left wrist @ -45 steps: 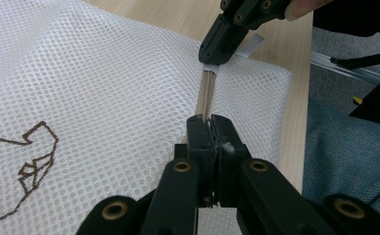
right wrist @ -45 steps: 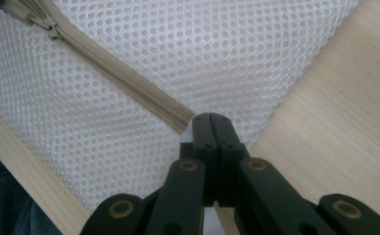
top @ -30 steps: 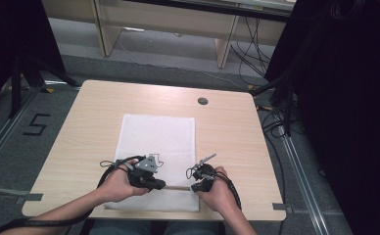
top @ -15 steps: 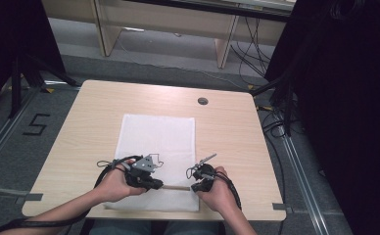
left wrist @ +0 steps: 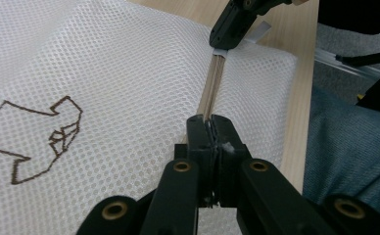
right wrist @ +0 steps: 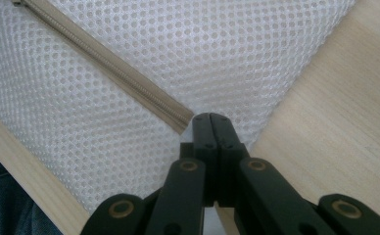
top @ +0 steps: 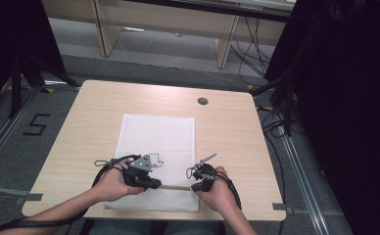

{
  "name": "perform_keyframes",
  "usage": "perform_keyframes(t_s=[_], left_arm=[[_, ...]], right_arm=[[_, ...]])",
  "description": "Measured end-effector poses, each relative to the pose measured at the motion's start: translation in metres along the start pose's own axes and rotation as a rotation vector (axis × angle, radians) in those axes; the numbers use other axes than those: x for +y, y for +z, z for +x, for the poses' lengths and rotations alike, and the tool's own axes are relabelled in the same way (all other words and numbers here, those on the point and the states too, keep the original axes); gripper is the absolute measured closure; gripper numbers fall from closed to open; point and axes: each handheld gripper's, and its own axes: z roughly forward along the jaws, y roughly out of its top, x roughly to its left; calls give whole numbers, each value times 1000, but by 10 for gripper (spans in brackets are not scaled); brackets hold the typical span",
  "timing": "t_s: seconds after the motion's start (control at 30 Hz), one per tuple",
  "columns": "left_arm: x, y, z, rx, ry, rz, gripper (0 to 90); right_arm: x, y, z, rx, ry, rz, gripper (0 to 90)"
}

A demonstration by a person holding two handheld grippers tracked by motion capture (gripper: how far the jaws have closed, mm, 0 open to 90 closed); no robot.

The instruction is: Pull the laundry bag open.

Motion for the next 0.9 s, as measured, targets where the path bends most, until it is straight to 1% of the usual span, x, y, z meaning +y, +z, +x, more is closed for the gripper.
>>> perform_keyframes(t_s=[0.03,0.07,0.1,0.13,0.17,0.2,0.23,0.27,0.3,0.37,0.4,0.43,0.47,0.5,0.53,0.57,0.6,0.63,0.67,0.7,0.73,0.77,0.8,0.83,0.87,0.9], left_arm=[[0,0,1,-6,9,-5,879],[0,0,1,-7,4,-5,879],[-1,-1,0,-3,-11,-5,879],[-1,-1,1,-3,-4,-4,879],[-1,-2,2,-1,16,1,879],[-1,-2,2,-7,6,-4,879],[-1,-2,1,-4,0,-4,879],[-1,-3,2,-7,-2,-10,879],[-2,-3,2,-5,8,-2,879],[-2,-4,1,-4,-14,-4,880],[-2,-4,3,-3,11,1,879],[-3,-5,3,-9,1,-5,879],[-3,-5,3,-6,2,-2,879],[-4,-5,2,-5,-9,-3,879],[-4,-6,3,-2,-8,0,879],[-5,-6,4,-8,-8,-6,879],[-5,-6,4,-6,-13,-9,879],[-6,-7,3,-4,-26,-10,879],[-6,-8,5,-1,-3,-4,879],[-7,-8,4,-4,-12,-7,879],[-7,-8,5,-1,-6,-4,879],[-7,-8,5,-7,-16,-9,879],[-8,-9,4,-3,-27,-8,879],[-8,-9,5,1,-22,-8,879],[-8,-9,5,-4,-31,-13,879],[-8,-10,6,0,-11,-8,879]], right_arm=[[0,0,0,-1,1,0,900],[0,0,0,-1,1,0,900],[0,0,0,-1,1,0,900],[0,0,0,-1,2,1,900],[0,0,0,-1,1,0,900],[0,0,0,0,1,0,900],[0,0,0,2,-2,-2,900],[0,1,-2,7,-30,-19,900],[0,1,-2,6,-30,-20,900],[0,1,-2,7,-30,-20,900],[0,1,-2,8,-30,-19,900],[0,1,-2,8,-29,-19,900],[0,1,-2,7,-30,-20,900],[0,1,-2,7,-29,-19,900],[0,1,-2,8,-27,-19,900],[0,1,-2,8,-26,-18,900],[0,1,-2,8,-29,-20,900],[0,1,-2,7,-29,-20,900],[0,1,-2,6,-29,-20,900],[0,1,-2,6,-29,-20,900],[0,1,-1,4,-15,-11,900],[0,1,-1,3,-11,-9,900],[0,1,-2,6,-27,-19,900],[0,1,-2,6,-27,-19,900],[0,1,-2,6,-28,-19,900],[0,1,-1,4,-21,-16,900]])
